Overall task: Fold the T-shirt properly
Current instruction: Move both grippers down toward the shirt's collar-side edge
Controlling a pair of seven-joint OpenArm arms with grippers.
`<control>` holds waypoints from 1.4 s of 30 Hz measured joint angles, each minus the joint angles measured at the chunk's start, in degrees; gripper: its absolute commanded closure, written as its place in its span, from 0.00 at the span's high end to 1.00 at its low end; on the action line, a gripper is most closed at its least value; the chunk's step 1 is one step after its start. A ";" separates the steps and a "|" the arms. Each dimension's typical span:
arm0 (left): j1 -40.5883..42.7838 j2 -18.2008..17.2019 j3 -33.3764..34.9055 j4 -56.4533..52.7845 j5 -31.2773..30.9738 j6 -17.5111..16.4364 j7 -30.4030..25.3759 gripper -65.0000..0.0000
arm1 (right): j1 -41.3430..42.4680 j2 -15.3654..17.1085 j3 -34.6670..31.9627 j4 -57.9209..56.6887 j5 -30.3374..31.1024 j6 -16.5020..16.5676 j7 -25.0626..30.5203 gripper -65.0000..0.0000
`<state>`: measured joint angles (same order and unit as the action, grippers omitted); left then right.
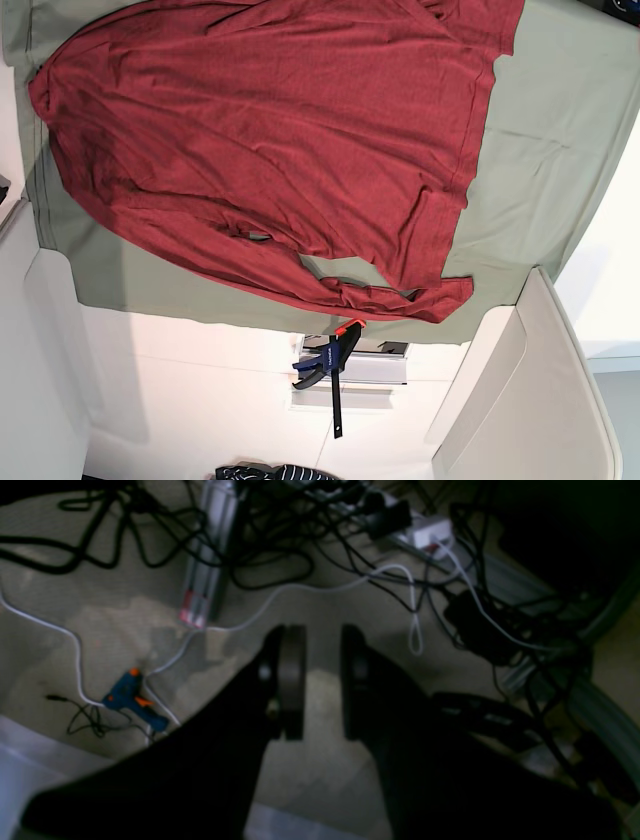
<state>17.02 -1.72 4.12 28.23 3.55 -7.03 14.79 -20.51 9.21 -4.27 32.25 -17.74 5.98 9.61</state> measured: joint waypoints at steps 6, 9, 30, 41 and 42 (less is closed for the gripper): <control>2.27 0.28 0.00 0.92 -0.04 0.02 -0.28 0.26 | -1.60 0.33 0.00 6.01 0.63 0.00 0.87 0.20; 3.82 0.46 0.00 0.63 1.86 0.04 -2.27 0.26 | -2.32 0.33 0.02 6.21 5.07 1.29 0.46 0.20; 5.77 0.59 0.00 10.43 0.39 -8.70 -4.20 0.26 | -9.03 0.63 0.00 9.68 -2.95 5.20 -0.50 0.20; 16.48 -3.19 -0.24 33.35 -8.37 -8.55 -4.07 0.26 | -18.23 6.91 0.00 27.10 2.05 5.14 -3.54 0.20; 17.75 -3.21 -0.46 35.58 -9.01 -8.59 -3.63 0.26 | -19.21 7.54 0.00 28.96 2.01 5.16 -3.61 0.20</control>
<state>34.76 -4.93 3.66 63.81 -5.45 -15.62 11.16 -39.72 16.75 -4.27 61.21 -15.73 11.14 6.00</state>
